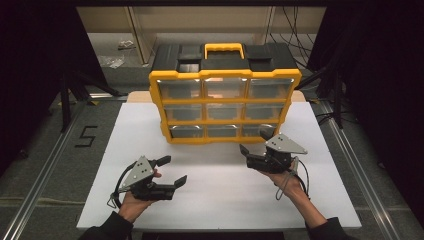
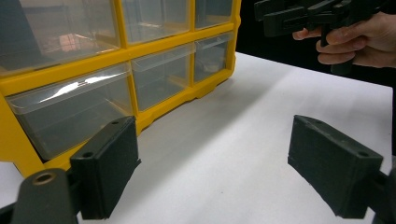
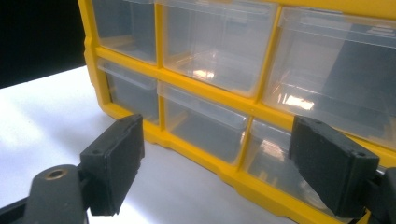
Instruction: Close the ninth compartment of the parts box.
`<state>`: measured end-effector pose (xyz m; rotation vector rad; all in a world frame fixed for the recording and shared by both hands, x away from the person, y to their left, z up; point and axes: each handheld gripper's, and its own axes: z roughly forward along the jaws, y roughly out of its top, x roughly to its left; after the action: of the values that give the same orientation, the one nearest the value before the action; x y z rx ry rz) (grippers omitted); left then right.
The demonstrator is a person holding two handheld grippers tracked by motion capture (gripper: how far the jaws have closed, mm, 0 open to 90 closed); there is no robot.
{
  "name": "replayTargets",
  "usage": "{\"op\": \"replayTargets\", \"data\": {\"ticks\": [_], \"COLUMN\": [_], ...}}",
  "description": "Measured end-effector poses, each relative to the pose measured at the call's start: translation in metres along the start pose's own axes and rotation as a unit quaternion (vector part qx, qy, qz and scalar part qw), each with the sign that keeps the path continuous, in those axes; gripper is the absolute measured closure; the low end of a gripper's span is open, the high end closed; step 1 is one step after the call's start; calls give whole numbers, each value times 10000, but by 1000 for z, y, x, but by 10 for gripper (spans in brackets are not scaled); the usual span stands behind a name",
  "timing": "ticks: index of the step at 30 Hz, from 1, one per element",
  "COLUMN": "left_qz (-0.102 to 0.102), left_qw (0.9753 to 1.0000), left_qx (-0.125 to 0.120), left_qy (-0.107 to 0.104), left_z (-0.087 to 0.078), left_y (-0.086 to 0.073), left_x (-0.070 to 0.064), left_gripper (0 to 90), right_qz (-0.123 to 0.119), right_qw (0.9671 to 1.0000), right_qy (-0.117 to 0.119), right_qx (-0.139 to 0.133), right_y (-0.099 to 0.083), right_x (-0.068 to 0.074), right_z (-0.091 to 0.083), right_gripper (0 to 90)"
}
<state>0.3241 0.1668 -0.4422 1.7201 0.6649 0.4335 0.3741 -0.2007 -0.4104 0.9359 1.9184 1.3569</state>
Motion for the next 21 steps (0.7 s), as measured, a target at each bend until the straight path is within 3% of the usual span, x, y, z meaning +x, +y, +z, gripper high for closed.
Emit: {"op": "replayTargets", "data": {"ticks": [21], "left_qz": [5], "left_qw": [10000], "left_qx": [-43], "left_qy": [-19], "left_z": [-1], "left_y": [0], "left_x": [0], "left_gripper": [156], "right_qz": [37], "right_qw": [9999], "right_qy": [124], "right_qx": [-72], "right_y": [-5], "right_x": [12], "right_z": [-13], "right_gripper": [194]}}
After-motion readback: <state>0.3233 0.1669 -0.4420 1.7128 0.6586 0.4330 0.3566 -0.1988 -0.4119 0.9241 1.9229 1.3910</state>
